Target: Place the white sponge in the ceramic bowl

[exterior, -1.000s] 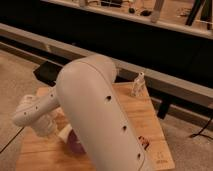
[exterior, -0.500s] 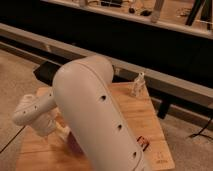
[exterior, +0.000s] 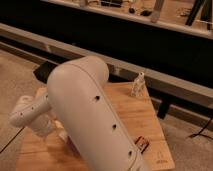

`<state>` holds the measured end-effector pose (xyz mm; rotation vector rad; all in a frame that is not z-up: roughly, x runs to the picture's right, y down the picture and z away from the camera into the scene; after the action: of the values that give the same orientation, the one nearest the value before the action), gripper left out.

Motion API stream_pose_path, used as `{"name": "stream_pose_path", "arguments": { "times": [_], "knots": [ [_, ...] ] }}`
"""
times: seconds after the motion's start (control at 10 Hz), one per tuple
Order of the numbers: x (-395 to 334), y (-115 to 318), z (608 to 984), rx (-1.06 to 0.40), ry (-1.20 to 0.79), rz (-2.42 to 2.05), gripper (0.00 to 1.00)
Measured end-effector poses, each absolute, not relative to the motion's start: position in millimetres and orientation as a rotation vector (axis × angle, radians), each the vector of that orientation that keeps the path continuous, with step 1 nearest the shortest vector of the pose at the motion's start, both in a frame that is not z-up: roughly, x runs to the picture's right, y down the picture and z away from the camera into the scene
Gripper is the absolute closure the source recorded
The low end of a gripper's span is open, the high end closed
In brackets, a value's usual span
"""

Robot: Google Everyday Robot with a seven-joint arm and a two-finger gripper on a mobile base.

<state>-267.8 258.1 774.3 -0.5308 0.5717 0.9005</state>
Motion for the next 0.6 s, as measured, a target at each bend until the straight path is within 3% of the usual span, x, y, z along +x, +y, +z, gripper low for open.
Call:
{"name": "stream_pose_path", "arguments": {
  "times": [0.6],
  "knots": [
    [-248, 245, 787, -0.522, 0.606, 0.973, 0.2]
  ]
}}
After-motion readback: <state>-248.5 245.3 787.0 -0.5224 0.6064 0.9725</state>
